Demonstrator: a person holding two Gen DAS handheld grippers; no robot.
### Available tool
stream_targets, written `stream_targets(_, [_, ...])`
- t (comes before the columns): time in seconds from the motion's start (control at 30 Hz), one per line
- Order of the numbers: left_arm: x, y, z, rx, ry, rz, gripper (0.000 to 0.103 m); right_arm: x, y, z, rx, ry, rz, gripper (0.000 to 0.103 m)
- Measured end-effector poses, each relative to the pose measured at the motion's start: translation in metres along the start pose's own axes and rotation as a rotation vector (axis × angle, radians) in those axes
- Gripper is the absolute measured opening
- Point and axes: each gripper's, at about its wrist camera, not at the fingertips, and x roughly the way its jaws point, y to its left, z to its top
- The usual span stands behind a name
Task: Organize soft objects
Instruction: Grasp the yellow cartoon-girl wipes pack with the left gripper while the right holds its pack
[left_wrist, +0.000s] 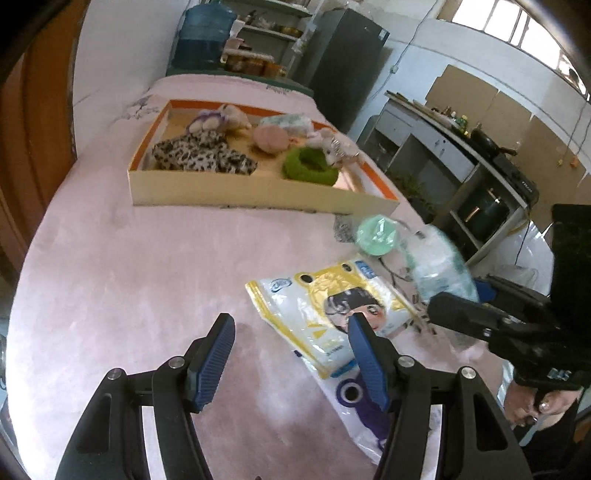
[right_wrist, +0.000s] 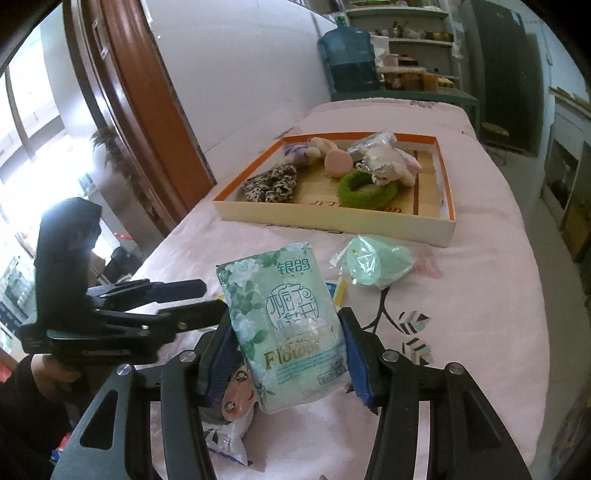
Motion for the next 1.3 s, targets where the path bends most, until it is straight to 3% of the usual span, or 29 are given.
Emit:
stream_targets(0.3, [0.02, 0.006, 0.004, -0.054, 0.024, -0.034, 0.064, 0.01, -0.009, -0.003, 0.036, -0.011, 0.0, 0.055])
stream_targets(0.5, [0.028, -0.01, 0.005, 0.021, 0.029, -0.057, 0.06, 0.011, -0.025, -0.008, 0.096, -0.016, 0.014, 0.055])
stream_targets(0.53, [0.029, -0.011, 0.005, 0.028, 0.029, -0.057, 0.047, 0.011, -0.026, -0.008, 0.098, -0.018, 0.015, 0.055])
stream_targets(0.57, [0.028, -0.011, 0.006, 0.022, 0.023, -0.054, 0.029, 0.011, -0.026, -0.008, 0.098, -0.02, 0.016, 0.055])
stream_targets(0.63, [0.027, -0.003, 0.007, -0.03, 0.019, -0.079, 0.01, 0.009, -0.027, -0.008, 0.097, -0.025, 0.018, 0.055])
stream_targets(0.73, [0.025, 0.007, 0.008, -0.095, 0.015, -0.137, 0.008, 0.007, -0.026, -0.007, 0.096, -0.033, 0.023, 0.055])
stream_targets(1.3, [-0.027, -0.025, 0.009, 0.047, -0.204, -0.04, 0.004, -0.01, -0.024, -0.007, 0.092, -0.076, 0.028, 0.055])
